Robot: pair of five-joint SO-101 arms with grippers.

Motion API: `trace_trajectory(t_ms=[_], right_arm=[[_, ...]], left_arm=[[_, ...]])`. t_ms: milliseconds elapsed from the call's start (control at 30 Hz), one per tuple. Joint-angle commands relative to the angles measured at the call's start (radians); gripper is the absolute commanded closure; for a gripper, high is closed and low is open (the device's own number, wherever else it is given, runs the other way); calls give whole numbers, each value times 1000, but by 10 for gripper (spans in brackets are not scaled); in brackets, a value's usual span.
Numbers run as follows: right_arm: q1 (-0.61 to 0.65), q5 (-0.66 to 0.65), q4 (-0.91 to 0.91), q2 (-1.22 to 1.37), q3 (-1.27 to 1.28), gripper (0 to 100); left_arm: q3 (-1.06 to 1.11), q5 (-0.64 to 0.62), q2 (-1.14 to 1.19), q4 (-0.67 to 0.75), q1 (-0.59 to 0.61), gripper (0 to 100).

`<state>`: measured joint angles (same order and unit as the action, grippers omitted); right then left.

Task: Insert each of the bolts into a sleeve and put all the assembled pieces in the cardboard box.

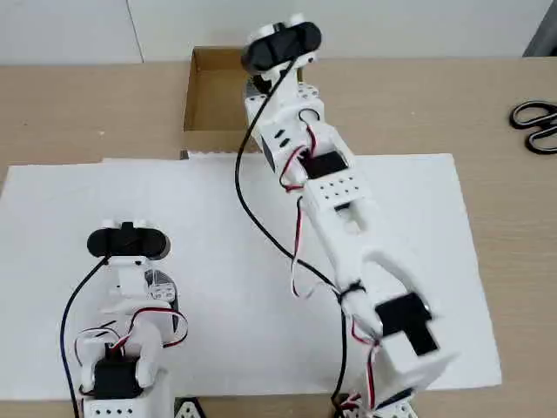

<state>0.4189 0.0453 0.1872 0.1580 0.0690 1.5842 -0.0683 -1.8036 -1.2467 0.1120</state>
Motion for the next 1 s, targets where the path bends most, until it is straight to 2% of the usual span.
trace_trajectory(t_ms=[0,367,700,833,967], right_arm=[[-10,-15,-38,130,-238,995],[-33,-17,-27,631,-822,991],[-19,-25,120,791,-1031,988],[-19,-103,142,802,-1034,890],[-7,-115,216,796,-1036,779]], left_arm=[[-4,5,-8,18,2,994],[-4,5,-8,18,2,994],[-4,5,-8,18,2,994],[-4,5,-8,18,2,994],[-4,5,-8,18,2,994]])
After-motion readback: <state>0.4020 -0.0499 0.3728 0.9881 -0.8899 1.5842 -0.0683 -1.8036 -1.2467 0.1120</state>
